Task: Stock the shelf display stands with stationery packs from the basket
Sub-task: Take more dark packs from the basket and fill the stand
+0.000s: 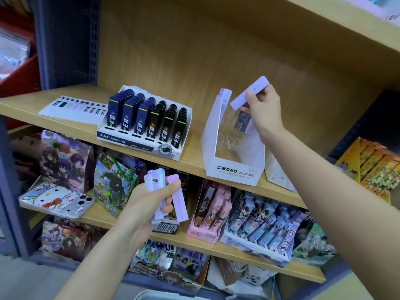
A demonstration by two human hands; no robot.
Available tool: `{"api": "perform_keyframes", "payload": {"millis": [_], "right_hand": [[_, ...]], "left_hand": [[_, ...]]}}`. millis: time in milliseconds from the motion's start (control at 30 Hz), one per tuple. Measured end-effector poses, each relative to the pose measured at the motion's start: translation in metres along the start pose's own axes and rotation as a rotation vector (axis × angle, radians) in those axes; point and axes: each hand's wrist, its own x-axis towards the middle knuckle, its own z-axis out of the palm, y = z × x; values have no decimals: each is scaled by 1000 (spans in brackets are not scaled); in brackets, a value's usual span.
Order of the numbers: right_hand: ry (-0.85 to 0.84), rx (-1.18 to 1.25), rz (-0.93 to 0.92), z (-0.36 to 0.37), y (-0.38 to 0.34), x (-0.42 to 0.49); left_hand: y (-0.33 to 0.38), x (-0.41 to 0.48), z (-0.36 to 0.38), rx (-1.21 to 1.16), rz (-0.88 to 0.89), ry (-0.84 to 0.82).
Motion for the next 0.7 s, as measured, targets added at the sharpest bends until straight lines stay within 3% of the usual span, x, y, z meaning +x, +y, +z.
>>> {"api": "perform_keyframes", "payload": {"millis": [133,433,700], "right_hand": [[-9,-19,-39,9,0,15],[-263,-353,-88,4,-5,32],[-312,-298,-141,3,-5,36]], "left_hand": [[-1,2,-1,-6,-1,5],[0,6,-5,-5,-3,18],[-2,8,-4,20,-16,10]]}}
